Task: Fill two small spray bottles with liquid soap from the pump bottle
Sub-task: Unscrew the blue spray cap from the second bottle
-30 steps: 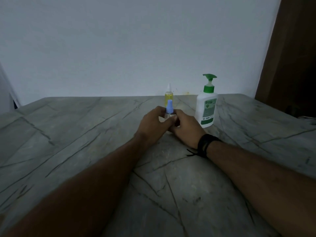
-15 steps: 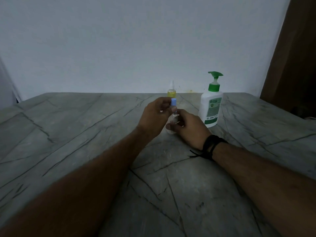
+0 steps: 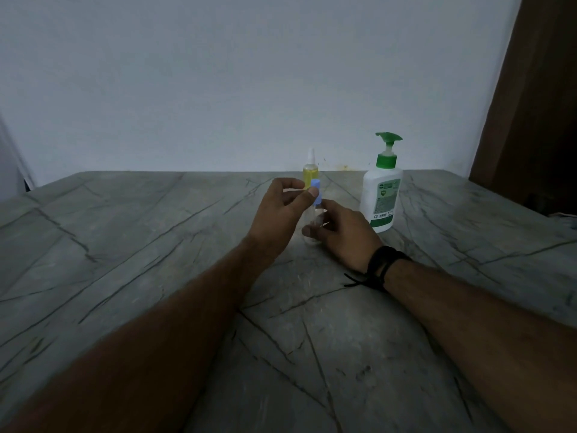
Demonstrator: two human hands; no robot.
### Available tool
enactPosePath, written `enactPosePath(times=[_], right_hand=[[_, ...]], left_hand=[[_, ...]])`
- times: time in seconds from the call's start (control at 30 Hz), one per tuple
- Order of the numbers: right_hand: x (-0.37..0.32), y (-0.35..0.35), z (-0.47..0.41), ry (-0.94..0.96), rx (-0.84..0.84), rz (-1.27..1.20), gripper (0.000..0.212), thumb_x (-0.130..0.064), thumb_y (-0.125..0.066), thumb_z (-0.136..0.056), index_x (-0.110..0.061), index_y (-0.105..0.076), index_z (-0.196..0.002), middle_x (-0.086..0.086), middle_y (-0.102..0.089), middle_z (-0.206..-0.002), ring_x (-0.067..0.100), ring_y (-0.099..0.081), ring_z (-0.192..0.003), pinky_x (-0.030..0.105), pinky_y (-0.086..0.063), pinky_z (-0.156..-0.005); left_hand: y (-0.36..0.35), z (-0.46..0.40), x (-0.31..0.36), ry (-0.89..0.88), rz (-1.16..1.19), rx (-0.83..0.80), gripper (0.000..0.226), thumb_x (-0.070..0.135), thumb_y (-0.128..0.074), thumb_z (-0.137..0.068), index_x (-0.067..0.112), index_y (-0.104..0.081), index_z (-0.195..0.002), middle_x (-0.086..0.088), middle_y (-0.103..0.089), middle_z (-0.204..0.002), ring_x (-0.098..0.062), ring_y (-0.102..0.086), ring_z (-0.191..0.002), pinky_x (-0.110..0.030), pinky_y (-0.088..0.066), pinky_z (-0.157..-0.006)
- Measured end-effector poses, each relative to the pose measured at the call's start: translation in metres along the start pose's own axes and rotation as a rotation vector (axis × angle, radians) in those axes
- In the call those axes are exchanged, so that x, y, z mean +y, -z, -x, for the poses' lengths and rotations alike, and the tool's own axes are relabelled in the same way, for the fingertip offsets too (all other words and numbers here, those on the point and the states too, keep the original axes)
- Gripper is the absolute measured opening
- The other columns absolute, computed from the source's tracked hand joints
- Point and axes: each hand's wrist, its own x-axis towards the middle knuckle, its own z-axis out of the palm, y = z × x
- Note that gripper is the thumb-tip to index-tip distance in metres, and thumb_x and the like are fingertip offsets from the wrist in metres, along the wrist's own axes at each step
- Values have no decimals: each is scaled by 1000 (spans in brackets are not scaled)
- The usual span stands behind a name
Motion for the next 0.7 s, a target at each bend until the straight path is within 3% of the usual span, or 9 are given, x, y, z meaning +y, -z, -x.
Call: enactPosePath(times=[0.17,0.3,0.47,0.6,0.7], right_hand=[[1,0,0,2,-7,-7,56,-43,-67,-92,-25,-49,-142,-3,-70,-111,13,-66,-98,29,-50,-88],[1,0,0,8,-2,0,57,-43,-68,-92,-26,-49,-143,-3,-69,-112,11,-64,-97,22,-45,-81],[0,0,1,9,-11,3,57,-43,-67,-91,-24,-49,-142,-7,-68,-106,6,-63,-93,15,-43,-75],[-2,0,1,37,-7,22,53,-40,-65,-93,-24,-49,-141,-4,-69,-107,11,-65,-94,23,-46,-80],[-1,-1,1,12,-9,14,58,-42,-68,-91,-23,-48,-142,-4,-68,-109,11,-64,-96,22,-45,-83]], left_hand=[[3,-3,0,-30,-31,65,32,30,-67,-90,18,-55,-118,2,-64,-89,-4,-61,-81,-27,-47,-74],[1,1,-3,-16,-18,-45,41,19,-68,-89,20,-54,-128,0,-69,-112,-9,-66,-101,-28,-51,-84],[-3,-7,-5,-89,-191,59,41,31,-70,-87,22,-58,-126,-6,-59,-82,-12,-59,-77,-35,-52,-78],[-3,-8,-8,-73,-284,-7,39,40,-66,-88,22,-65,-122,-1,-69,-106,-10,-67,-96,-38,-56,-88],[-1,-8,-2,-130,-317,32,28,35,-66,-91,20,-68,-114,3,-70,-103,-9,-66,-95,-33,-55,-86]])
